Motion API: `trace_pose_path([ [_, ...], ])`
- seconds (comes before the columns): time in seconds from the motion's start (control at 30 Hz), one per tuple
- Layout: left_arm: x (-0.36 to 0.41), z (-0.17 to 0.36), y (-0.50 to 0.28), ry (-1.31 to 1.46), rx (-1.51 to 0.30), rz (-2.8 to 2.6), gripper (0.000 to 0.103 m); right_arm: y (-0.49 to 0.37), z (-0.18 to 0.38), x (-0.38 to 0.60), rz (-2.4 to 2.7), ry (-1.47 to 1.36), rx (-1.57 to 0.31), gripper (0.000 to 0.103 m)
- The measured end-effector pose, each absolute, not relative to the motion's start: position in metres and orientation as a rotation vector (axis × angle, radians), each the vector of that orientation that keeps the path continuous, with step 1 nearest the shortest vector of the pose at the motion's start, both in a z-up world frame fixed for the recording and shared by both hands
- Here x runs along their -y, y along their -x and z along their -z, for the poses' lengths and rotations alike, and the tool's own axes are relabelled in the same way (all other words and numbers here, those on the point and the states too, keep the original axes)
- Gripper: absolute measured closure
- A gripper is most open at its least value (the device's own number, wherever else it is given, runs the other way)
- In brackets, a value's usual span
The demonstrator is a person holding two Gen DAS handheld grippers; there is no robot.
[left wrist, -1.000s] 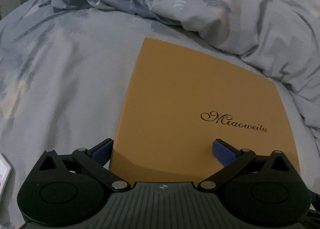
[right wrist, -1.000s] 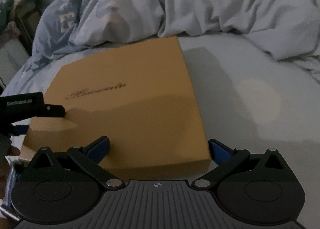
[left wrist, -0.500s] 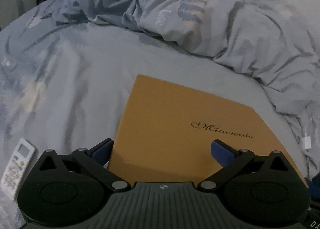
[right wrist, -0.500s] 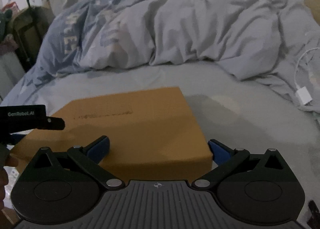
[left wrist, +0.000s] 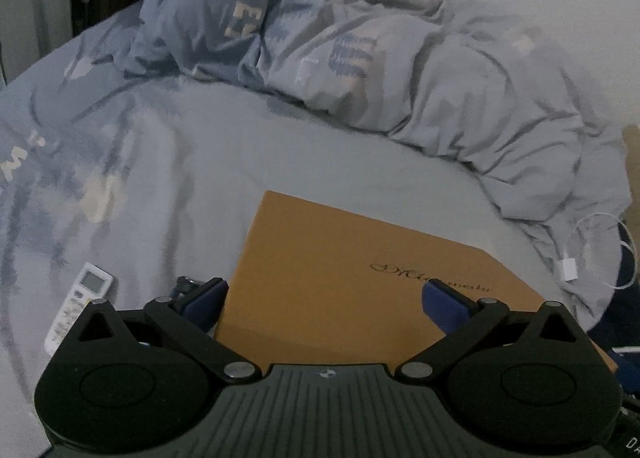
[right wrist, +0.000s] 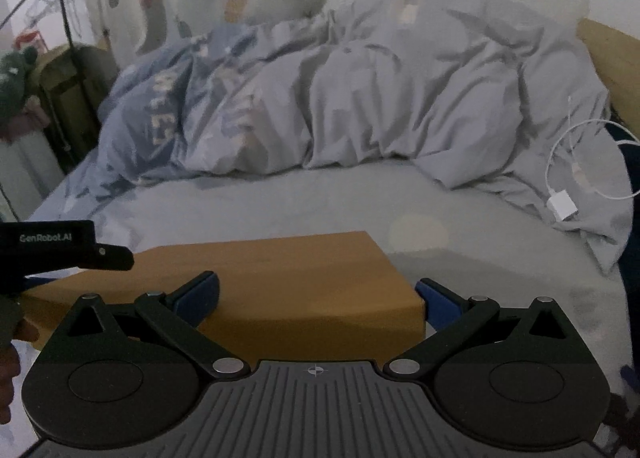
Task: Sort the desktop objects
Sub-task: 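Lift the orange box with the left tool toward the cardboard box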
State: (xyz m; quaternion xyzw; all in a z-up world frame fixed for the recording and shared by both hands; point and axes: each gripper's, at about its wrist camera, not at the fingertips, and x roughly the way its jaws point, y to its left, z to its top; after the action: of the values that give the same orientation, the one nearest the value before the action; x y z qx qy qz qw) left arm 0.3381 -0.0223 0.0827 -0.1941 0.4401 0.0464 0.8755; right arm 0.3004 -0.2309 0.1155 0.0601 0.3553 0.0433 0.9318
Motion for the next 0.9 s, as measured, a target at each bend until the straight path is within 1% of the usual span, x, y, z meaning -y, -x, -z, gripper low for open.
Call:
trace_pose_path([
  [0.57,-0.001,-0.179,-0.218,0.378,-0.734,-0.042,0.000,-0.161,-0.226,0.198,-0.088,-0.126,-0.571,0.000],
  [0.9,-0.021,-0.204,-0.148,0.363,-0.657,-0.034,0.000,-0.078,-0.257,0.171,-0.109,-0.131,-0.503,0.000],
])
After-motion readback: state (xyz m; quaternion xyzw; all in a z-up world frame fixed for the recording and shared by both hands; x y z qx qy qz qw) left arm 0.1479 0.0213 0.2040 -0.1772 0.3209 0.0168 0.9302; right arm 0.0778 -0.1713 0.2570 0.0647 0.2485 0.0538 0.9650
